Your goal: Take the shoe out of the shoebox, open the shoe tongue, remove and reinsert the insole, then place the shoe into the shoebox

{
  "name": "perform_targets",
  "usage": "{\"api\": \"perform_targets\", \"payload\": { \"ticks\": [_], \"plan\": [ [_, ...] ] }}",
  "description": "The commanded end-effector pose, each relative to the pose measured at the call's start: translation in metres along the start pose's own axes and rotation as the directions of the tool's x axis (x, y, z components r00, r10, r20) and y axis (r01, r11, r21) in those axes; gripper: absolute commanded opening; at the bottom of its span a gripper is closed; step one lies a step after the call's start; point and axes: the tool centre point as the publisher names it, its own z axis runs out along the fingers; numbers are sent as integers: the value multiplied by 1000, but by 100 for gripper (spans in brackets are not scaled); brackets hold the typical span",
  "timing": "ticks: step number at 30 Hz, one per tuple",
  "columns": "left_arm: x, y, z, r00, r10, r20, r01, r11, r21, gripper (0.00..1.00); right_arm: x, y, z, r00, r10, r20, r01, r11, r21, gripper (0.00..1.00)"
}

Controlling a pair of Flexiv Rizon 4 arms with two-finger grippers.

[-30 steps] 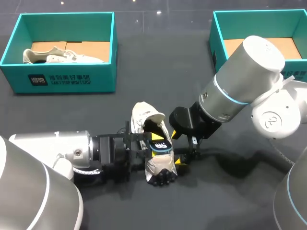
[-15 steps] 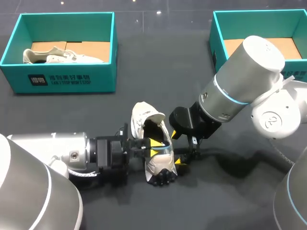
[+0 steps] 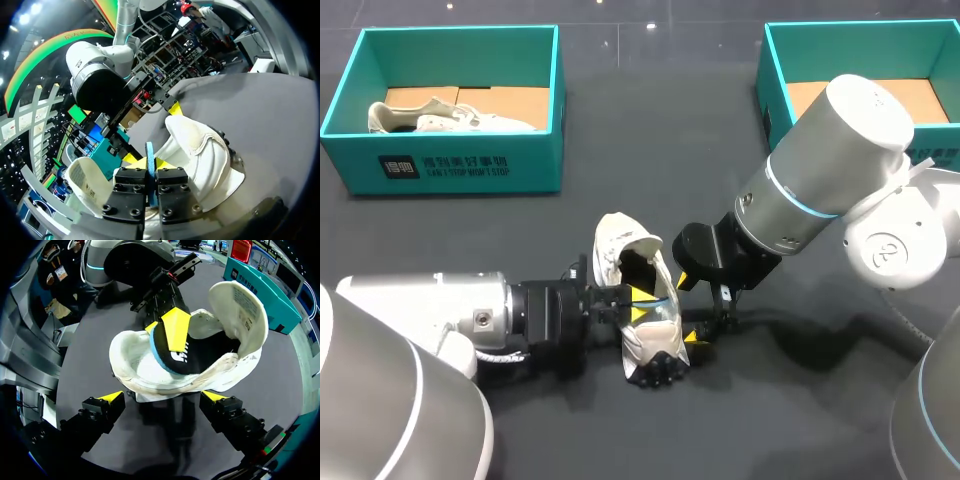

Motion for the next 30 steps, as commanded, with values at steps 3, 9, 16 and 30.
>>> {"api": "perform_targets", "payload": {
  "ticks": [3,9,16,30],
  "plan": [
    [-2,-4,-4,1000,-22,5,22,1000,20,26,1,0,1,1000,1,3,-1,1000,2,100],
    [-3,-21,-11,1000,-27,5,27,999,47,35,1,0,1,1000,1,3,-1,1000,2,100],
    [-5,-37,-11,1000,-20,-6,20,996,84,28,1,0,1,1000,1,3,-1,1000,2,100],
    [5,-17,9,997,-2,-74,4,1000,24,0,1,0,1,1000,1,3,-1,1000,2,100]
  ]
}}
